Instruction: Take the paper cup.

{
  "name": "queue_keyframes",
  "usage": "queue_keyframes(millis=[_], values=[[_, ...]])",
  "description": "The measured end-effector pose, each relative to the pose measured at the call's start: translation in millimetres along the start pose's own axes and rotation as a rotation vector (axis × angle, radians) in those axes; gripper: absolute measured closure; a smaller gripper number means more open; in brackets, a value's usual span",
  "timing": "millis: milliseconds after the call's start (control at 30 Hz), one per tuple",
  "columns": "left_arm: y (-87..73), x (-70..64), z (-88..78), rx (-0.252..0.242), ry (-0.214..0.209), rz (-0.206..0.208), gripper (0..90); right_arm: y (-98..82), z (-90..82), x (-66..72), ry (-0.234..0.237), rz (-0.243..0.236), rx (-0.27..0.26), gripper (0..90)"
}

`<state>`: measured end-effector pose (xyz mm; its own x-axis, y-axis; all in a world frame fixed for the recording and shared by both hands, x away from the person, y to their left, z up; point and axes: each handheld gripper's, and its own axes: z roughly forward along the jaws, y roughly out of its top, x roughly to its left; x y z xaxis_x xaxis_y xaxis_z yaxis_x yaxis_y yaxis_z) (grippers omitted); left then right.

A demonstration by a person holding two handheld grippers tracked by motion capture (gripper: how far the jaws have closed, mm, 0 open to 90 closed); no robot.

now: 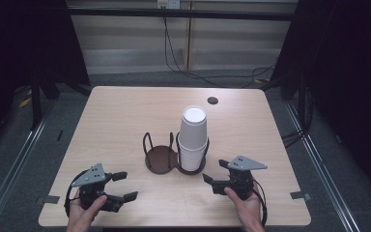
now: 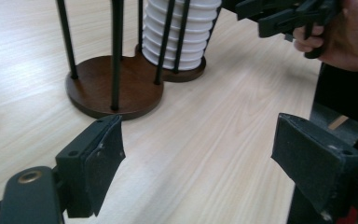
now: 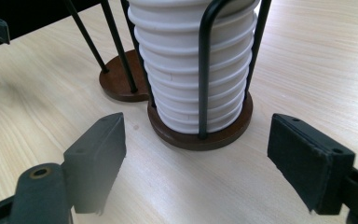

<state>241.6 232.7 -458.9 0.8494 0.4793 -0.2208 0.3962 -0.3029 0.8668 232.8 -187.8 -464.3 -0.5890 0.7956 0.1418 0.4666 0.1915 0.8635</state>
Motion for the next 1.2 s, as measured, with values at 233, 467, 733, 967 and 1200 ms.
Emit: queue_keyframes(millis=[233, 467, 733, 967, 1200], values=[[0.5, 3.7, -0.2, 0.012, 0.018, 0.005, 16.4, 2.5, -2.6, 2.1, 0.029, 0.015, -0.013, 23.2], [-0.5, 9.2, -0.4, 0.009, -0.004, -0.037, 16.7, 4.6, -7.9, 0.7, 0.041, 0.050, 0.014, 23.4], [-1.5, 11.0, -3.7, 0.005, 0.012, -0.040, 17.0, 9.9, -10.7, -0.1, 0.102, 0.067, 0.035, 23.1], [-1.0, 7.9, -2.4, 0.015, 0.002, -0.021, 17.0, 21.3, -15.9, 0.3, 0.091, 0.061, 0.002, 22.1], [-0.6, 6.5, -0.1, 0.011, -0.003, -0.030, 17.1, 37.9, -21.3, -2.6, 0.096, 0.050, 0.026, 20.3]])
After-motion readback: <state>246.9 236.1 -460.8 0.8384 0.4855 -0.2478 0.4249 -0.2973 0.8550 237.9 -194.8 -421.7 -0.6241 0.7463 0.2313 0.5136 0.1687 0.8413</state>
